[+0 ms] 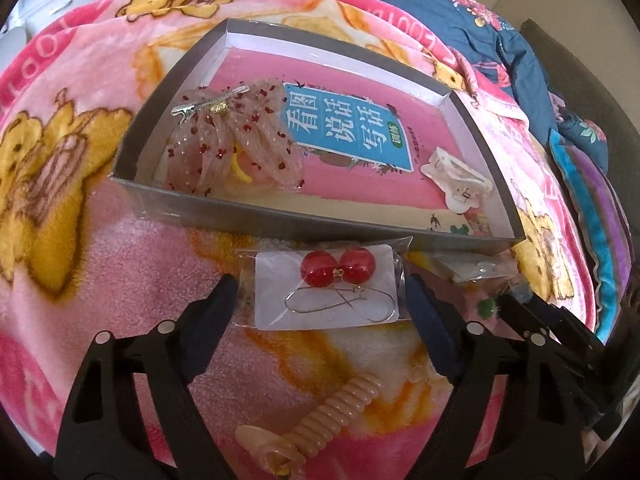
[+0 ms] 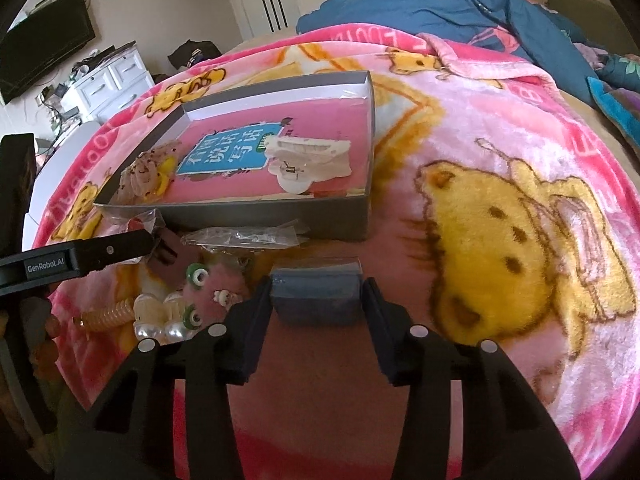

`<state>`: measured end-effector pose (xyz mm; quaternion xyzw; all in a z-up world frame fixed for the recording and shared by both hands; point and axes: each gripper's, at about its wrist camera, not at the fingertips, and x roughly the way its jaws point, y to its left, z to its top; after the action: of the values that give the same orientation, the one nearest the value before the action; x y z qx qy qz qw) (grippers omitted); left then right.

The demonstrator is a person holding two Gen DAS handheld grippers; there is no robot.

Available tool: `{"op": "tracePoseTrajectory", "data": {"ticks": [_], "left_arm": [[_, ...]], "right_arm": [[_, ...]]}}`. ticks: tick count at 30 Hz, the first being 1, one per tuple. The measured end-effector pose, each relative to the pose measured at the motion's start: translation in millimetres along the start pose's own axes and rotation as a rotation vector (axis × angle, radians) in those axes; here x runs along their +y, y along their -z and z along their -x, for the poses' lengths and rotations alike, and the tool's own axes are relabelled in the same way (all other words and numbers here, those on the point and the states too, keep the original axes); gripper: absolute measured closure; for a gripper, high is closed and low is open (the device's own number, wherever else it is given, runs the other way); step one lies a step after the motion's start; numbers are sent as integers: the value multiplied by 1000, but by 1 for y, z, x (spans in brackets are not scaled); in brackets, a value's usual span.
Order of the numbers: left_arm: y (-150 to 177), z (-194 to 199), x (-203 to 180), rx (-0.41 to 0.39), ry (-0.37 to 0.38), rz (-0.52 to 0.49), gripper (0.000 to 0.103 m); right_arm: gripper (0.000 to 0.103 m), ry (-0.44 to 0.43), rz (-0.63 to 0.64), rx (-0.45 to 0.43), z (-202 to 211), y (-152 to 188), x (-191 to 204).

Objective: Organize jewelry
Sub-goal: 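Grasp the red earring packet with the left tool while the right grasps the blue block, then lower the earring packet into the box with the left tool while the right places the blue block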

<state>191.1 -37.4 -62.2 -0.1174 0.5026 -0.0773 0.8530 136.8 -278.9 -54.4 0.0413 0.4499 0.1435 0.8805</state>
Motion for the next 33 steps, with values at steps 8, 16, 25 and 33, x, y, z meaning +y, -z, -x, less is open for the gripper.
{"op": "tracePoseTrajectory", "data": {"ticks": [8,16,25,33], "left_arm": [[4,8,5,-8,24,15,28],[6,41,19,-79,19,40,28],[-6,79,40,-184,-35,78,28],[-17,97,54,-242,-63,96,28]], "right_arm": [[59,19,-15,-22,13,3,-8],[59,24,-18,-67,39,2,-12],[59,-7,9,-110,51,-13,3],[59,-36,38,-132,52,-27,22]]}}
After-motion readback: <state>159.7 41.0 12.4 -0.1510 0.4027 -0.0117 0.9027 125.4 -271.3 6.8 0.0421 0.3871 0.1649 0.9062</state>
